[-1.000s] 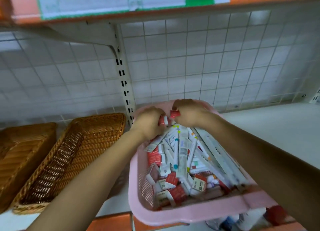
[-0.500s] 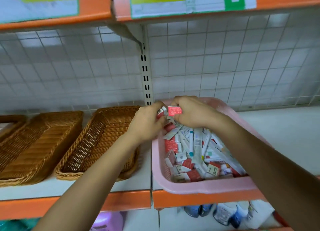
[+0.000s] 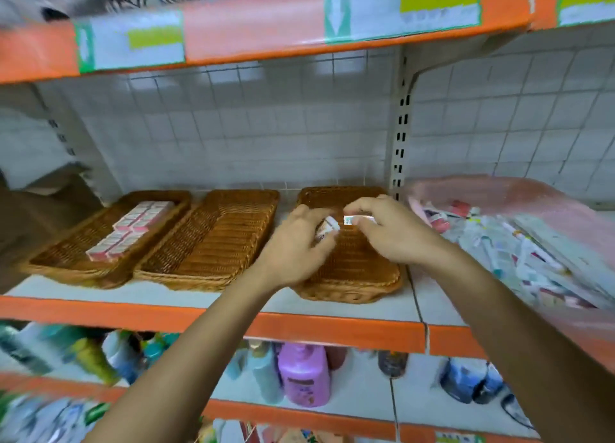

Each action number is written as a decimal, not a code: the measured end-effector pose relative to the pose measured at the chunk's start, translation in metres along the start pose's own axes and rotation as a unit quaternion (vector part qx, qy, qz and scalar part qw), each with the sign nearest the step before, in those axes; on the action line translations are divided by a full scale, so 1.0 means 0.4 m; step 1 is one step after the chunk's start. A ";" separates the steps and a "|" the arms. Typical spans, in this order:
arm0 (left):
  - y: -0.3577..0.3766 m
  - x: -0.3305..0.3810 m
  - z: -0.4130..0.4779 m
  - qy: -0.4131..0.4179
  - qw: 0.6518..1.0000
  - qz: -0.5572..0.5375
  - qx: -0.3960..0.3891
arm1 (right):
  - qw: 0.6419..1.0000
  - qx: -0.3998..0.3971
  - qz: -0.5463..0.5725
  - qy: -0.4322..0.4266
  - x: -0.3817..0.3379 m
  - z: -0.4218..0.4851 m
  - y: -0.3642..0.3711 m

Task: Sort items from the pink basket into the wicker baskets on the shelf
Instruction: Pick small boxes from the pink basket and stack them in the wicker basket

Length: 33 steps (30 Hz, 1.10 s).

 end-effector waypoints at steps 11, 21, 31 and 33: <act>-0.135 -0.276 -0.267 -0.094 0.995 0.021 0.016 | 0.991 0.009 0.133 -0.029 -0.240 -0.011 0.293; -0.219 -0.461 -0.364 -0.150 0.988 0.010 0.039 | 0.972 -0.028 0.231 -0.040 -0.382 0.071 0.467; -0.294 -0.681 -0.288 -0.159 0.984 0.074 -0.018 | 0.856 -0.071 0.505 0.084 -0.473 0.275 0.617; -0.306 -0.722 -0.265 -0.161 0.983 0.087 -0.015 | 0.845 -0.069 0.522 0.092 -0.489 0.320 0.633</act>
Point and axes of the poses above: each hand's wrist, its own z-axis towards the middle knuckle, its own y-axis out of the palm, x = y × z, the point moved 6 cm from there along z, towards the middle knuckle, and after that the axes turned 7 degrees about z, right-handed, at the moved point
